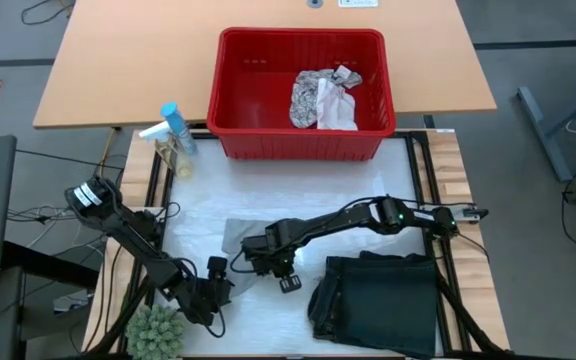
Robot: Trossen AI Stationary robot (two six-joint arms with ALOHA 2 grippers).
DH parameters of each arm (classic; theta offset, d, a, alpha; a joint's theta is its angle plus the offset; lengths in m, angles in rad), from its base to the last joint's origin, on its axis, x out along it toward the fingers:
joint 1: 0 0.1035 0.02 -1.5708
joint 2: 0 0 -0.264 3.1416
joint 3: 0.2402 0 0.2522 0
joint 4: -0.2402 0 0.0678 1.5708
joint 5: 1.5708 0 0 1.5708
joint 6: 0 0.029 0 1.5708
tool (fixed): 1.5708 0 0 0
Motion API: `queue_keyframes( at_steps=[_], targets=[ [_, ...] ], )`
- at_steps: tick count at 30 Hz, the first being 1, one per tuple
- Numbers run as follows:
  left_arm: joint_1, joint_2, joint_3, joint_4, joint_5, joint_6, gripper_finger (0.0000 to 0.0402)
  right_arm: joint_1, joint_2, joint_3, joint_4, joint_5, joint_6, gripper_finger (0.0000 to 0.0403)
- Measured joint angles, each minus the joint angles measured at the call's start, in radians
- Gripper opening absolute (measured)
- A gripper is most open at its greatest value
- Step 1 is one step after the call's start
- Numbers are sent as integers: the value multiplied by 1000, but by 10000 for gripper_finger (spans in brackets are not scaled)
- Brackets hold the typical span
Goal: Fold Laundry from Bin
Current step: Fold the gray boxer from the red laundry bin
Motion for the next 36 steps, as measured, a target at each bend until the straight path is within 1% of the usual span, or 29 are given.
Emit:
queue_keyframes(
  at_steps=[3, 5, 7, 12, 14, 17, 23, 26, 30, 36],
  targets=[
    [11, -17, 0, -42, -8, -68, 183, 0, 0, 0, 1, 0, 7, 58],
    [20, -21, -2, -53, -13, -93, 157, 0, 0, 0, 1, 0, 7, 58],
    [25, -22, -2, -57, -11, -107, 124, 0, 0, 0, 3, 0, 10, 58],
    [45, -32, 10, -73, 56, -173, 28, 0, -13, 0, -13, -22, 41, 58],
    [46, -49, 27, -100, 72, -199, 9, 0, -35, 0, -19, -34, 52, 55],
    [45, -81, 62, -153, 44, -212, 7, 0, -80, 0, -26, -46, 69, 46],
    [78, -159, 117, -282, -61, -227, 2, -25, -148, 1, -4, -46, 126, 25],
    [111, -202, 126, -298, -115, -231, 1, -52, -152, 1, -3, -45, 186, 28],
    [174, -245, 124, -318, -160, -226, 1, -80, -151, 1, -6, -46, 270, 41],
    [269, -270, 124, -326, -169, -129, 0, -85, -154, 1, -62, -44, 330, 39]
  ],
)
